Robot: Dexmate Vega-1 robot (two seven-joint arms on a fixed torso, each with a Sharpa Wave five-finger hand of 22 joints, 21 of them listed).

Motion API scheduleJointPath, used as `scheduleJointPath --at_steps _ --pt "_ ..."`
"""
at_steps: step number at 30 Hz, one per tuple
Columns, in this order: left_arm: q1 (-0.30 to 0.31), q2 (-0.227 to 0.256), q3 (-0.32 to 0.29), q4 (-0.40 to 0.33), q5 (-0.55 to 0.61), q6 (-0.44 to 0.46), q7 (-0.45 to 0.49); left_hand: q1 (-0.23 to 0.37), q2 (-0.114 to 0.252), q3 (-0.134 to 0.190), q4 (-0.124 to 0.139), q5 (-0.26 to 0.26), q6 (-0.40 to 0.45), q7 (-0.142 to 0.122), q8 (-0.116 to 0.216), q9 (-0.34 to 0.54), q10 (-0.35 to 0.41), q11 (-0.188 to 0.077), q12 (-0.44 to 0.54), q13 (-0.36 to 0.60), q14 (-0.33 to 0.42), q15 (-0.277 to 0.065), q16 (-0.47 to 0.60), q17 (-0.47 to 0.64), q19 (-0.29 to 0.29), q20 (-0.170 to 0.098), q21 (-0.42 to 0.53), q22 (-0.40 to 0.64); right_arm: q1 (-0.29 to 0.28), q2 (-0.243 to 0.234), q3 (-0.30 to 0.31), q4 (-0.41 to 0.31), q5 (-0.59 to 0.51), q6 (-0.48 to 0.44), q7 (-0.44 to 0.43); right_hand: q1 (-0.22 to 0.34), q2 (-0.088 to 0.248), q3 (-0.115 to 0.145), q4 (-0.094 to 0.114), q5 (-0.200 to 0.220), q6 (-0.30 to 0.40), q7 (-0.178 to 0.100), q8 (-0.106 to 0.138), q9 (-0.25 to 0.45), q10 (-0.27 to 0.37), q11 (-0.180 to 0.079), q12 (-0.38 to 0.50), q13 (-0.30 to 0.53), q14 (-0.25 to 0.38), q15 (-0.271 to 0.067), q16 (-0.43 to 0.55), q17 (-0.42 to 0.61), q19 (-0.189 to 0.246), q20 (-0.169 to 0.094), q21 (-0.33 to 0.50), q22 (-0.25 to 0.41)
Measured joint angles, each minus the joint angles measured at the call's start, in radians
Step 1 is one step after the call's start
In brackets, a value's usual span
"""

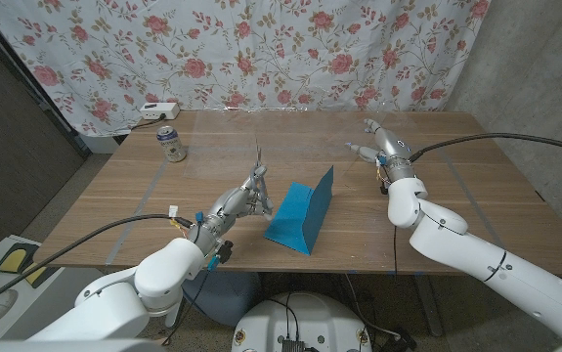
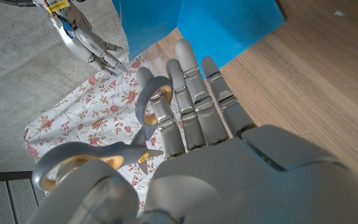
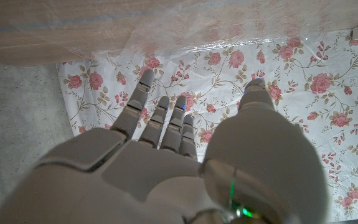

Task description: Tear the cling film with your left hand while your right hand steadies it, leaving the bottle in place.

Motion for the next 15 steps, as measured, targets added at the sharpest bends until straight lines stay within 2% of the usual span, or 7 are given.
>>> scheduleJointPath --at_steps 10,15 --pt "0.012 -0.003 -0.003 -0.003 0.004 -0.003 0.001 0.000 0.000 0.000 0.000 0.008 0.000 0.000 0.000 -0.001 0.000 0.000 0.000 0.000 0.001 0.001 0.008 0.000 0.000 0.000 -0.004 0.000 0.060 0.000 -0.063 0.031 -0.032 -0.023 0.021 0.000 0.000 0.000 0.000 0.001 -0.004 -0.004 0.000 0.000 -0.018 0.003 -0.010 0.000 -0.022 0.000 -0.003 -0.005 -0.004 -0.004 -0.022 0.000" --pt "0.015 -0.004 -0.004 -0.004 0.004 -0.005 0.000 0.003 -0.003 0.000 0.000 0.008 0.000 0.000 0.000 -0.001 0.000 0.000 0.000 0.000 0.005 -0.002 0.008 0.000 0.000 0.000 -0.004 0.000 0.085 0.000 -0.093 0.043 -0.050 -0.037 0.031 0.008 0.008 0.010 -0.010 0.004 0.000 -0.008 0.000 0.000 -0.023 -0.002 -0.010 0.000 -0.032 0.003 -0.003 -0.009 -0.010 -0.010 -0.031 0.001"
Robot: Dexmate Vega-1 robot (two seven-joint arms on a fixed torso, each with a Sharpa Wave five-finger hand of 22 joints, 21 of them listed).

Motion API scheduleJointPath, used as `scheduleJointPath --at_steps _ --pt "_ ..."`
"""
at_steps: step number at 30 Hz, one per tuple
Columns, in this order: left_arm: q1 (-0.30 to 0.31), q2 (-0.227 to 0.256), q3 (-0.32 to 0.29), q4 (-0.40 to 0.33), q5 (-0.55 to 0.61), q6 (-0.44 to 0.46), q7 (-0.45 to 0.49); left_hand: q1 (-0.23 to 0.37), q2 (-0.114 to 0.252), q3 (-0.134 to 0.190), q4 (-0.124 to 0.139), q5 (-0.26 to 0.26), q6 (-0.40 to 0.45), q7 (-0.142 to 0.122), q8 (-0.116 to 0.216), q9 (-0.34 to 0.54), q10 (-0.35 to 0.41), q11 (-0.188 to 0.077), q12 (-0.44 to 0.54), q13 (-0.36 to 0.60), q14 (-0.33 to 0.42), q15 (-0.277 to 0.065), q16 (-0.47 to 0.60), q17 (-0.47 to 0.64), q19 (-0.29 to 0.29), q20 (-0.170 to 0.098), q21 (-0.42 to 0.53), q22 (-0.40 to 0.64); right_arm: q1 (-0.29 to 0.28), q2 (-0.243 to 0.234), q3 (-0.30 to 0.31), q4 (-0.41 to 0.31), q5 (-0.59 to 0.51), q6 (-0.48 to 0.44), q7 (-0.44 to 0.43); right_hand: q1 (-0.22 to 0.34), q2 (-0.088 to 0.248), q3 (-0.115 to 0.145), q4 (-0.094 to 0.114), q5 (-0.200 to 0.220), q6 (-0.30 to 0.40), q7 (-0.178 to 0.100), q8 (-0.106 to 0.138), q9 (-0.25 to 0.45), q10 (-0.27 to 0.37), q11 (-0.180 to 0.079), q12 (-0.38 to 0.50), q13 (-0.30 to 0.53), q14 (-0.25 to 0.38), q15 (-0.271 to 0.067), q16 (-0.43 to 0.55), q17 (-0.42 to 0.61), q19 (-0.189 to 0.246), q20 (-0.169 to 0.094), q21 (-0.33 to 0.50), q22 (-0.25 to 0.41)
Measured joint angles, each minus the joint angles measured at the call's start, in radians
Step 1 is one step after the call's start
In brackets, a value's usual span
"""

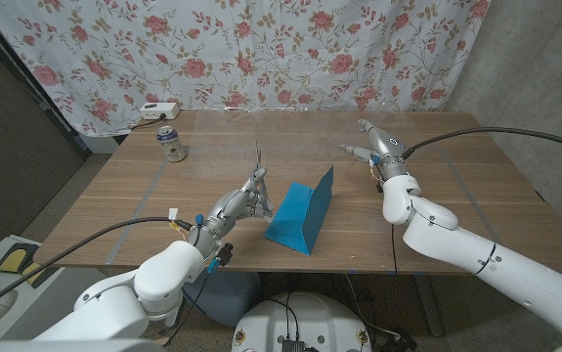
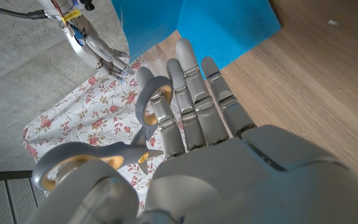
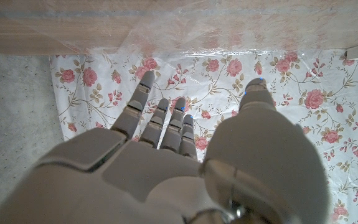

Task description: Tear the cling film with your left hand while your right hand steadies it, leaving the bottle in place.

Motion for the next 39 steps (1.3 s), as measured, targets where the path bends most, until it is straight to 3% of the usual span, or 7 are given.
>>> scheduleJointPath --at_steps 5,15,20,26,34,39 --pt "0.004 0.000 -0.002 -0.001 0.000 -0.001 -0.003 0.001 -0.001 0.000 0.000 0.000 0.000 0.000 -0.008 0.002 0.000 0.000 0.000 -0.002 0.000 0.000 0.000 0.000 0.000 0.000 -0.004 0.000 0.033 0.001 -0.041 0.017 -0.032 -0.027 0.016 0.011 0.010 0.004 -0.010 0.000 0.000 0.000 0.000 0.000 -0.013 0.005 -0.008 0.000 -0.012 -0.001 0.000 -0.005 -0.005 -0.005 -0.013 0.001" --pt "0.009 0.001 -0.008 -0.005 -0.003 -0.002 -0.008 0.001 -0.001 0.000 0.000 0.000 0.000 0.000 -0.009 0.008 0.000 0.000 0.000 0.000 0.000 0.000 0.000 0.000 0.004 -0.004 -0.004 0.000 0.099 -0.001 -0.122 0.042 -0.091 -0.076 0.068 0.135 0.056 0.062 -0.068 -0.001 -0.011 -0.036 0.000 0.000 -0.090 0.025 -0.036 -0.010 -0.080 -0.002 0.000 -0.030 -0.023 -0.023 -0.082 0.001" --pt "0.011 0.002 -0.009 -0.008 -0.005 0.001 -0.010 0.001 -0.001 0.000 0.000 0.007 0.000 0.000 -0.011 0.009 0.000 0.000 0.000 -0.001 0.000 0.000 0.000 0.000 0.005 -0.006 -0.004 0.000 0.123 -0.006 -0.152 0.050 -0.104 -0.087 0.089 0.185 0.063 0.081 -0.086 -0.004 -0.012 -0.049 0.000 0.000 -0.118 0.015 -0.040 -0.014 -0.113 0.000 0.000 -0.039 -0.036 -0.025 -0.110 0.001" --pt "0.009 0.003 -0.009 -0.009 -0.007 0.007 -0.013 0.001 -0.001 0.000 0.000 0.008 0.000 0.000 -0.011 0.009 0.000 0.000 0.000 -0.003 0.000 0.000 0.000 0.000 0.011 0.000 -0.008 0.000 0.153 -0.015 -0.191 0.058 -0.132 -0.105 0.128 0.205 0.061 0.091 -0.085 -0.008 -0.005 -0.066 0.000 0.000 -0.137 0.006 -0.043 -0.014 -0.138 0.001 -0.004 -0.046 -0.054 -0.021 -0.130 0.001" --pt "0.001 0.004 -0.005 -0.010 -0.008 0.014 -0.016 0.001 -0.001 0.000 0.000 0.008 0.000 0.000 -0.011 0.009 0.000 0.000 0.004 0.000 0.000 0.000 0.000 0.000 0.011 0.000 -0.008 0.000 0.193 -0.020 -0.249 0.077 -0.175 -0.116 0.167 0.280 0.076 0.126 -0.092 -0.008 0.016 -0.099 0.004 0.000 -0.157 -0.014 -0.043 -0.018 -0.166 0.002 -0.004 -0.055 -0.068 -0.036 -0.166 0.001" --pt "-0.002 0.005 -0.003 -0.011 -0.009 0.018 -0.016 0.001 -0.001 0.000 0.000 0.008 0.000 0.000 -0.018 0.010 0.000 0.000 0.004 0.000 0.000 0.000 0.000 0.000 0.011 0.000 -0.008 0.000 0.219 -0.019 -0.286 0.095 -0.188 -0.118 0.175 0.304 0.075 0.135 -0.091 -0.008 0.018 -0.100 0.004 0.000 -0.162 -0.019 -0.043 -0.018 -0.182 0.000 -0.004 -0.056 -0.078 -0.054 -0.186 0.001"
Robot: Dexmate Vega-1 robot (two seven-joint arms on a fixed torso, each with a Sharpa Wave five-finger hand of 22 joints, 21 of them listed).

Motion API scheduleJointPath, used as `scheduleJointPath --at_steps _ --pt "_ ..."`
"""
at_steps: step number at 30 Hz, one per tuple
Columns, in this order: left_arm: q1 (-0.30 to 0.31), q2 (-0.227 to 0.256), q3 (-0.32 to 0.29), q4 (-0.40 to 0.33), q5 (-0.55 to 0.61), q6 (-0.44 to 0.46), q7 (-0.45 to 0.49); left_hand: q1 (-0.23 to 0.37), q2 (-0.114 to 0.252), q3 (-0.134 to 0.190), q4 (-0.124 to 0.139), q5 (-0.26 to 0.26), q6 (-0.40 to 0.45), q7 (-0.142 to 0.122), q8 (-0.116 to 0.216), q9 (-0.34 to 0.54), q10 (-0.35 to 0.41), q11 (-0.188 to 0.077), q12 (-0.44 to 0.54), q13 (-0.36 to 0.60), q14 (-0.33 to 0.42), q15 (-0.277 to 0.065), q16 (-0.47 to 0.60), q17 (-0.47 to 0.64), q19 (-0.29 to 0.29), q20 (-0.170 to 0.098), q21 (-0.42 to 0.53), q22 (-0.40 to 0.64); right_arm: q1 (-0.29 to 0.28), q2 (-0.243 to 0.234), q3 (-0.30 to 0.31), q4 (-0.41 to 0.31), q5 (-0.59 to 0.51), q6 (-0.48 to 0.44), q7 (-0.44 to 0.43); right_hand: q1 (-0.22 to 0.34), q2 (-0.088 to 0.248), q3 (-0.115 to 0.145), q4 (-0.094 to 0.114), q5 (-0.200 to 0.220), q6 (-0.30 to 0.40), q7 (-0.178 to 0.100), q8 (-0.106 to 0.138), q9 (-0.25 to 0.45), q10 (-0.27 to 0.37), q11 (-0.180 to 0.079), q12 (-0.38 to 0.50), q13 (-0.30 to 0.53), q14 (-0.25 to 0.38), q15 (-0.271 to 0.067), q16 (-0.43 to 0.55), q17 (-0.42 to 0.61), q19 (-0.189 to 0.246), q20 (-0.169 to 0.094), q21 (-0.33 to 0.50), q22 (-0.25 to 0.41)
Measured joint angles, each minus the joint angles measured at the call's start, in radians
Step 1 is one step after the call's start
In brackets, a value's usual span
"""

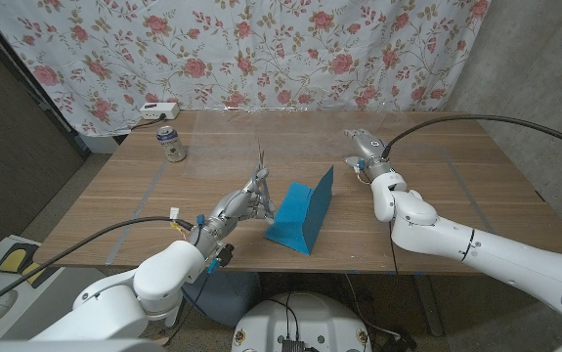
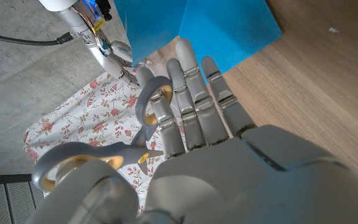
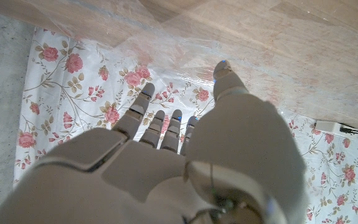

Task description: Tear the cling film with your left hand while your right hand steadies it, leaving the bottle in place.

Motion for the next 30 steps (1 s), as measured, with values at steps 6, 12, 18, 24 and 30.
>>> scheduleJointPath --at_steps 6,12,18,24,30 --pt "-0.004 0.000 0.003 -0.001 -0.001 0.005 0.002 0.000 0.000 0.000 0.000 0.000 0.000 0.000 0.000 0.001 0.000 0.000 0.000 -0.001 0.000 0.000 0.006 0.000 0.000 0.000 0.000 0.000 0.034 0.006 -0.047 0.023 -0.055 -0.012 0.035 0.016 0.000 0.007 -0.001 0.000 -0.001 0.000 0.000 0.000 -0.030 -0.002 -0.004 -0.005 -0.022 0.004 0.000 -0.005 -0.017 -0.012 -0.017 0.000" --pt "-0.004 -0.001 0.005 -0.002 0.000 0.009 0.008 0.004 -0.004 0.000 0.000 0.000 0.000 0.000 -0.002 0.001 0.000 0.000 0.000 -0.002 0.000 0.000 0.006 -0.001 0.000 0.000 0.000 0.000 0.071 0.015 -0.097 0.052 -0.101 -0.023 0.075 0.019 -0.003 0.012 0.004 0.000 -0.015 -0.007 -0.005 0.000 -0.044 0.002 -0.004 -0.005 -0.042 0.006 0.000 -0.005 -0.032 -0.010 -0.035 0.000" --pt "-0.004 0.000 0.005 -0.003 0.002 0.010 0.012 0.004 -0.004 0.000 0.000 0.000 0.000 0.000 -0.003 0.002 0.000 0.000 -0.001 0.000 0.000 0.000 0.006 0.000 0.000 0.000 0.000 0.000 0.107 0.021 -0.147 0.076 -0.121 -0.029 0.095 0.026 -0.006 0.015 0.007 -0.004 -0.019 -0.011 -0.005 0.002 -0.054 0.003 -0.004 -0.005 -0.059 0.006 0.000 -0.004 -0.048 -0.005 -0.049 0.000" --pt "-0.002 -0.001 0.006 -0.004 0.003 0.010 0.012 0.004 -0.004 0.000 0.000 0.007 0.000 0.000 -0.005 0.006 0.006 0.006 -0.001 0.000 0.000 0.000 0.006 -0.001 0.000 0.000 -0.007 0.000 0.146 0.026 -0.202 0.097 -0.205 -0.053 0.189 0.053 0.005 0.031 0.002 -0.003 -0.022 -0.014 -0.005 0.002 -0.064 0.000 -0.004 -0.005 -0.076 0.004 0.000 -0.004 -0.057 -0.003 -0.067 0.000" --pt "0.002 0.000 0.006 -0.004 0.004 0.009 0.012 0.004 -0.004 0.000 0.000 0.007 0.000 0.000 -0.005 0.008 0.006 0.006 -0.002 0.000 0.000 0.000 0.006 -0.003 0.000 0.000 -0.007 0.000 0.170 0.028 -0.233 0.109 -0.228 -0.060 0.225 0.102 0.038 0.077 0.000 0.052 -0.009 -0.027 -0.005 0.002 -0.072 -0.008 -0.004 -0.005 -0.105 0.002 0.001 0.002 -0.072 -0.010 -0.094 0.000"
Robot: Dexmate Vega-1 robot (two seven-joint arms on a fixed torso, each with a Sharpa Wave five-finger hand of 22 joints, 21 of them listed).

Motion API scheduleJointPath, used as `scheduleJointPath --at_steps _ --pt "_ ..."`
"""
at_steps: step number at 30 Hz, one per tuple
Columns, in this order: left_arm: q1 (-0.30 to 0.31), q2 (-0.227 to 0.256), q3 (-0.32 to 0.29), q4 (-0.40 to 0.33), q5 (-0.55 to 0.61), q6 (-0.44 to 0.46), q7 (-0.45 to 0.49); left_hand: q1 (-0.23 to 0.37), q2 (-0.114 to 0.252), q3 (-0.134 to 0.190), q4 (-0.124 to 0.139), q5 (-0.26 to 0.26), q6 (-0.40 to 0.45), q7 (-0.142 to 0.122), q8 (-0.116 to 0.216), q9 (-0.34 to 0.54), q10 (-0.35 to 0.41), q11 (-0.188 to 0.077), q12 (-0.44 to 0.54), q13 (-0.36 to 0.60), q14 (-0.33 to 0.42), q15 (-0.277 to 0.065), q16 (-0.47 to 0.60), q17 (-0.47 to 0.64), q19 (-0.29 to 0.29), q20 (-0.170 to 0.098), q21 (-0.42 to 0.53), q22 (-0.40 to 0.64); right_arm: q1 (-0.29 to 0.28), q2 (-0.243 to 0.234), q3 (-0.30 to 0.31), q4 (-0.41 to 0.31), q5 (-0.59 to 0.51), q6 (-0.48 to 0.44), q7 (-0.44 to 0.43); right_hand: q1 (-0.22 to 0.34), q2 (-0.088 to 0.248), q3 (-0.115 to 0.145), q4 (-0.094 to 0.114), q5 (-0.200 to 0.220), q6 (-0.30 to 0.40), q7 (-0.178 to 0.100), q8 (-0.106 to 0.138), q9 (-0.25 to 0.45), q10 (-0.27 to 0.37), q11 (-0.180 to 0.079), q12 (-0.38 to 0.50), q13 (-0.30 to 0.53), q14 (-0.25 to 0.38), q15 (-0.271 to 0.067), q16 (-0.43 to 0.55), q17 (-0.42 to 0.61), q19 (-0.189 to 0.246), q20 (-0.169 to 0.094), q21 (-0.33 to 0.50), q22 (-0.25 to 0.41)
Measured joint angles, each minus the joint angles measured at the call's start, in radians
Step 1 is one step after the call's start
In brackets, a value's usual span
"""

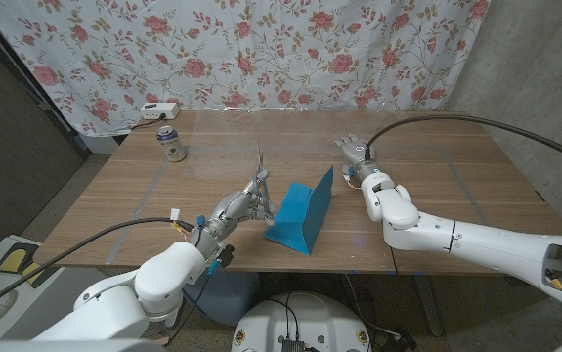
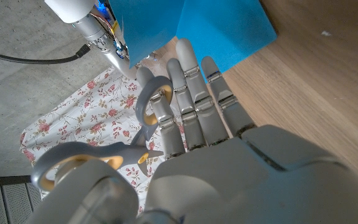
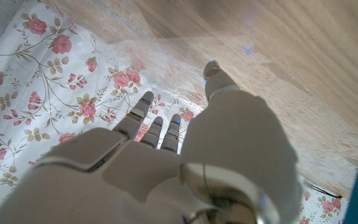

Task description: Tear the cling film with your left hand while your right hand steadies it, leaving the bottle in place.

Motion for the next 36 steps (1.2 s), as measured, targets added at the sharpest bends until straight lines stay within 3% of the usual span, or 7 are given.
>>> scheduleJointPath --at_steps 9,12,15,20,28,31,36 --pt "0.011 0.001 0.000 0.000 0.008 -0.010 0.004 0.000 0.000 0.000 0.000 0.000 0.000 0.000 -0.006 0.001 0.000 0.000 -0.002 -0.003 0.002 -0.002 0.002 0.000 0.004 -0.004 0.000 0.005 0.026 0.005 -0.031 0.017 -0.027 -0.004 0.060 0.009 -0.002 0.015 0.001 0.037 0.000 0.000 0.000 0.000 -0.001 -0.001 0.006 0.000 -0.005 0.005 0.004 0.000 -0.007 0.000 -0.016 0.000" --pt "0.016 0.001 -0.001 -0.002 0.011 -0.012 0.006 0.001 -0.001 0.000 0.000 0.000 0.000 0.000 -0.006 0.001 0.000 0.000 -0.001 -0.004 0.006 -0.005 0.002 0.000 0.004 -0.004 0.000 0.005 0.035 0.008 -0.044 0.025 -0.037 -0.005 0.082 -0.044 -0.062 -0.013 0.029 0.025 0.019 -0.002 0.000 0.000 -0.001 -0.002 0.014 0.000 -0.005 0.005 0.004 -0.001 -0.001 0.006 -0.036 0.000" --pt "0.020 0.001 -0.002 -0.004 0.015 -0.014 0.009 0.003 -0.003 0.000 0.000 0.000 0.000 0.000 -0.006 0.003 0.000 0.000 0.001 -0.005 0.006 -0.005 0.002 -0.003 0.006 -0.006 -0.004 0.005 0.043 0.010 -0.054 0.031 -0.044 -0.005 0.093 -0.076 -0.081 -0.025 0.042 0.006 0.024 -0.002 0.000 -0.001 0.010 -0.013 0.020 0.000 -0.011 0.000 0.012 -0.002 0.004 0.010 -0.043 0.000" --pt "0.026 -0.001 -0.004 -0.006 0.020 -0.016 0.011 0.004 -0.004 0.000 0.000 0.000 0.000 0.000 -0.006 0.003 0.000 0.000 0.001 -0.005 0.006 -0.005 0.002 -0.003 0.011 -0.003 -0.004 0.005 0.055 0.015 -0.072 0.043 -0.064 -0.005 0.119 -0.087 -0.077 -0.029 0.045 -0.026 0.027 -0.005 0.000 -0.003 0.091 -0.042 0.050 0.000 -0.001 0.002 0.019 -0.007 0.004 0.010 -0.049 0.004" --pt "0.030 -0.003 -0.005 -0.008 0.025 -0.016 0.012 0.004 -0.004 0.000 0.000 0.001 0.000 0.000 -0.006 0.006 0.000 0.000 0.001 0.000 0.005 -0.005 0.002 -0.002 0.011 -0.003 -0.004 0.005 0.074 0.018 -0.096 0.055 -0.082 0.001 0.158 -0.093 -0.071 -0.032 0.042 -0.041 0.023 -0.009 0.000 -0.003 0.090 -0.057 0.042 0.000 -0.008 0.002 0.020 -0.007 -0.015 0.015 -0.066 0.005" --pt "0.031 -0.004 -0.005 -0.008 0.026 -0.016 0.012 0.004 -0.004 0.000 0.000 0.001 0.000 0.000 -0.006 0.007 0.000 0.000 0.001 0.000 0.005 -0.005 0.002 -0.002 0.011 -0.003 -0.004 0.005 0.081 0.018 -0.102 0.059 -0.086 0.007 0.174 -0.099 -0.065 -0.032 0.042 -0.045 0.023 -0.009 0.000 -0.003 0.079 -0.057 0.039 0.000 -0.014 0.003 0.020 -0.007 -0.025 0.006 -0.070 0.005" --pt "0.031 -0.005 -0.003 -0.009 0.027 -0.016 0.012 0.004 -0.004 0.000 0.000 0.001 0.000 0.000 -0.008 0.008 0.000 0.000 0.001 0.000 0.009 -0.002 0.007 -0.002 0.011 -0.003 -0.008 0.005 0.090 0.024 -0.113 0.066 -0.090 0.013 0.197 -0.119 -0.045 -0.019 0.047 -0.044 0.030 -0.016 0.000 -0.003 0.079 -0.057 0.034 -0.001 -0.020 0.002 0.020 0.000 0.006 -0.031 -0.058 0.012"
